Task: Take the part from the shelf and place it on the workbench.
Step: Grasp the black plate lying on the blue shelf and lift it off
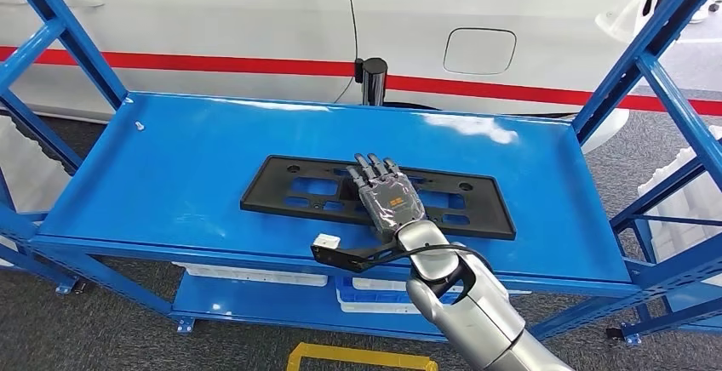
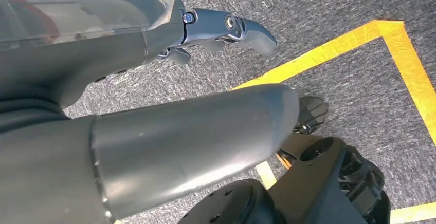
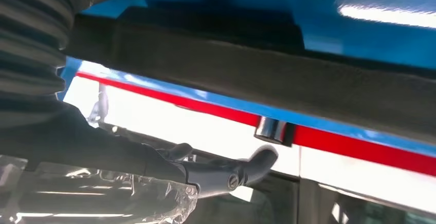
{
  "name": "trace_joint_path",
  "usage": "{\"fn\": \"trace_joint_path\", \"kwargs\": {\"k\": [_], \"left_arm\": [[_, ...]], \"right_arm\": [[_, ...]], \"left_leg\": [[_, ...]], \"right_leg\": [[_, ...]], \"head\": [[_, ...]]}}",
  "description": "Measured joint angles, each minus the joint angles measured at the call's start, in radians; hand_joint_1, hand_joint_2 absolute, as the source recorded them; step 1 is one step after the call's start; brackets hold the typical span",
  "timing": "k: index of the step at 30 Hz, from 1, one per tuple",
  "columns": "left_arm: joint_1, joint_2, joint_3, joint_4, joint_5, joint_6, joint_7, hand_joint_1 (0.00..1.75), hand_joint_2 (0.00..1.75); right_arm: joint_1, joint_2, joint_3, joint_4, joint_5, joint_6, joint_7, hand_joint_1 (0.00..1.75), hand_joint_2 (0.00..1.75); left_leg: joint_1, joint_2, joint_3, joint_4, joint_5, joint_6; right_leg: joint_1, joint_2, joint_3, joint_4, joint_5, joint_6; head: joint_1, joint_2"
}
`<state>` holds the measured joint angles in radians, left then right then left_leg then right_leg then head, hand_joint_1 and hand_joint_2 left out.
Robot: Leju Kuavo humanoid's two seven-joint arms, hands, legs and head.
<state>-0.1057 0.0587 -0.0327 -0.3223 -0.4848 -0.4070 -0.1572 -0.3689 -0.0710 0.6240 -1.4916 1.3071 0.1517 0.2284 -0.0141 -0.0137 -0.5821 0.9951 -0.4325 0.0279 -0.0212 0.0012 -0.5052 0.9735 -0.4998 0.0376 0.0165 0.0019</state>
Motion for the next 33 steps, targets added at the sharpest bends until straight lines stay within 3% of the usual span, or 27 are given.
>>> {"fn": "trace_joint_path", "kwargs": {"k": [3,4,11,22,33], "left_arm": [[0.0,-0.002,0.006,0.0,-0.007,0.0,0.004,0.0,0.0],[0.001,-0.003,0.008,0.0,-0.009,0.0,0.005,0.0,0.0],[0.006,-0.012,0.027,0.0,-0.024,0.0,0.005,0.0,0.0],[0.006,-0.023,0.032,-0.01,-0.056,0.0,0.019,0.0,0.0],[0.009,-0.04,0.079,-0.019,-0.104,0.0,0.019,0.0,0.0]], "right_arm": [[-0.015,0.001,0.003,0.021,0.023,0.035,0.03,1.54,1.75],[-0.017,0.001,0.004,0.026,0.032,0.042,0.039,1.7,1.75],[-0.016,-0.005,0.004,0.055,0.067,0.061,0.061,1.75,1.75],[-0.013,-0.017,0.0,0.057,0.076,0.056,0.056,1.75,1.75],[0.031,-0.025,-0.042,0.019,0.049,-0.103,-0.006,1.75,1.75]], "left_leg": [[0.0,-0.001,0.004,0.0,-0.003,0.005],[0.0,-0.001,0.005,0.0,-0.003,0.005],[-0.001,-0.001,0.006,0.0,-0.003,0.006],[0.002,-0.001,0.009,0.0,-0.003,0.006],[0.003,-0.001,0.006,0.0,-0.003,0.006]], "right_leg": [[0.0,0.0,0.006,-0.006,-0.001,0.001],[0.0,0.0,0.007,-0.007,-0.002,0.001],[-0.001,0.0,0.01,-0.011,0.001,0.007],[-0.001,0.0,0.011,-0.011,0.001,0.008],[0.0,0.0,0.016,-0.01,0.002,0.009]], "head": [[0.0,0.0],[0.0,0.0],[0.0,0.0],[0.0,0.0],[0.0,0.0]]}}
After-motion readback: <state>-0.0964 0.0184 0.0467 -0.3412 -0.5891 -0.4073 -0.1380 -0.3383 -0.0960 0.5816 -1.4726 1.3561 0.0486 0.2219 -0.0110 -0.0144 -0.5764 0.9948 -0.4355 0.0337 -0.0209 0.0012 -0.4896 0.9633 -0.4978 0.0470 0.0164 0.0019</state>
